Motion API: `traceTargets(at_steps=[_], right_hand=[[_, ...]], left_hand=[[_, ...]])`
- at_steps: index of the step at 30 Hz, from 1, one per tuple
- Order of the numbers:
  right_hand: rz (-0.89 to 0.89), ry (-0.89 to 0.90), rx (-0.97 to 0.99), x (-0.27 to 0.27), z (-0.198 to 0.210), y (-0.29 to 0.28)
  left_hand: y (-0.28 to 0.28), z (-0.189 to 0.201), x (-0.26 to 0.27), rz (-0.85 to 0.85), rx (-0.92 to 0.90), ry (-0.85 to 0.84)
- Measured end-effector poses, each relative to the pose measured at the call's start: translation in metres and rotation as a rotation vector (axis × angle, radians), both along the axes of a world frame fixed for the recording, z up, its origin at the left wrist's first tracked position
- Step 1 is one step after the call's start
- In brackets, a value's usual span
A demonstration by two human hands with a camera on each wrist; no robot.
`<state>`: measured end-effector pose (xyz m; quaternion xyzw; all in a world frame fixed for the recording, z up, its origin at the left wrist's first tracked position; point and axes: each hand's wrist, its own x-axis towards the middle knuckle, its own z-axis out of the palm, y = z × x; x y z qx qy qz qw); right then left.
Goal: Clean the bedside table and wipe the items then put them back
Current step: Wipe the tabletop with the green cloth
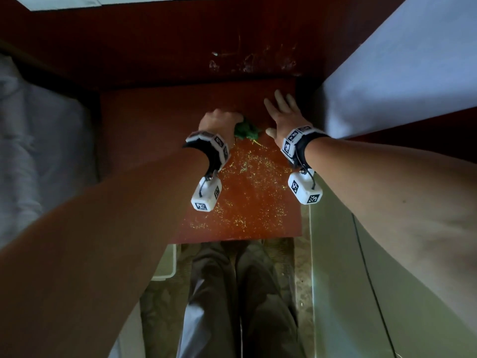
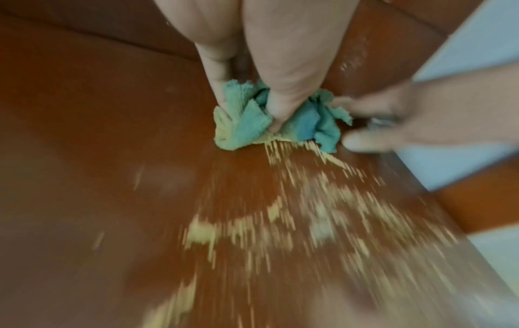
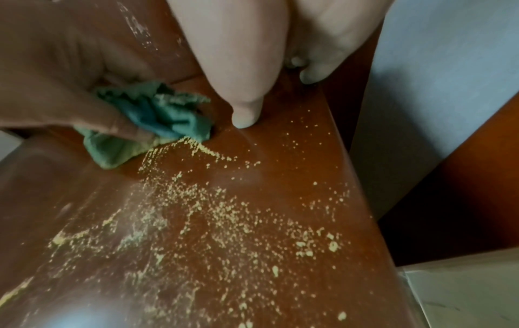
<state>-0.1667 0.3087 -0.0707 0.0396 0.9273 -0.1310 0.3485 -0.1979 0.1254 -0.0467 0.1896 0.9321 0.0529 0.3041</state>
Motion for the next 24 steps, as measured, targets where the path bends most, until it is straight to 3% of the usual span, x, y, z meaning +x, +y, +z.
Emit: traceTargets(at_steps=[6,11,15,21,24], right_hand=[[0.0,0.055,-0.012,0.005,0.0,0.003],[0.021,0.065,0.014,0.003,0.001,0.006],[0.112,0.098,0.036,-0.009,0.012,0.02],[0.202,0.058,0.034,-0.007,0.007,0.036],[0.216,0.03,0.019,-0.009,0.007,0.036]], left_hand=[[-0.008,0.006,0.066,-0.008,0.086,-0.181],[-0.011,0.013,0.076,0.014,0.1,-0.227],[-0.014,0.02,0.046,0.141,0.127,-0.136],[-0.011,0.018,-0.025,0.168,0.085,0.142],[-0.006,0.004,-0.038,0.137,0.09,0.171]])
